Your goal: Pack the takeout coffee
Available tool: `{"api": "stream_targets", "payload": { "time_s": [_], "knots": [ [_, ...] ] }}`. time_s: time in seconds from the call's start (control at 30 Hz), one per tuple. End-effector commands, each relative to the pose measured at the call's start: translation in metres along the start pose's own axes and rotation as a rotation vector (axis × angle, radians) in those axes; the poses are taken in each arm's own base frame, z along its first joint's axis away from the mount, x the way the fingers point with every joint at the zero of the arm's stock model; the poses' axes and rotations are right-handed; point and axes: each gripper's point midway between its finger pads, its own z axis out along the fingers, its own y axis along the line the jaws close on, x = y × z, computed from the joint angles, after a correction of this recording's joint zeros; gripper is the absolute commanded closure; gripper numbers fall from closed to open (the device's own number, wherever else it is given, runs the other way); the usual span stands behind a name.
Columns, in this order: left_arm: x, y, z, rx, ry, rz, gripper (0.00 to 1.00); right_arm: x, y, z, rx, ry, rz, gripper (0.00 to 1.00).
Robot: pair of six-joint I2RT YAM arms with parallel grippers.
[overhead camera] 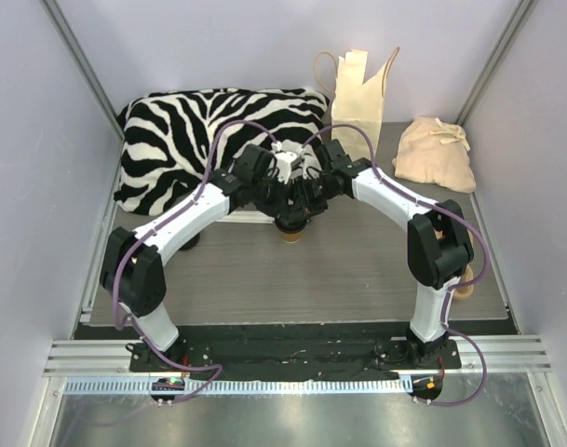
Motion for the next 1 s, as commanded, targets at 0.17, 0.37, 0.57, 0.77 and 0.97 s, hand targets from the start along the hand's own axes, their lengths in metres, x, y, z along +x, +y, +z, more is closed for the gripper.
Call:
{"api": "stream_targets", "payload": {
  "time_s": [0.17,0.37,0.57,0.77,0.97],
  "knots": [
    [-0.044,0.002,-0.067,0.076,-0.133,-0.113,0.58,-0.037,0.034,-0.039,-0.078,-0.100,-0.075,0.72],
    [-0.034,0.022,-0.083,0.080,-0.133,-0.168,0.35,-0.030,-0.004,-0.042,0.065,-0.092,-0.049,0.57],
    [-0.023,0.033,-0.091,0.092,-0.120,-0.214,0.31,-0.014,-0.023,-0.022,0.089,-0.028,0.011,0.58],
    [-0.020,0.047,-0.098,0.061,-0.141,-0.234,0.30,-0.010,-0.027,-0.007,0.059,0.006,0.053,0.58],
    [-0.021,0.051,-0.102,0.053,-0.149,-0.243,0.27,-0.015,-0.018,0.000,-0.006,0.007,0.074,0.58]
  ]
}}
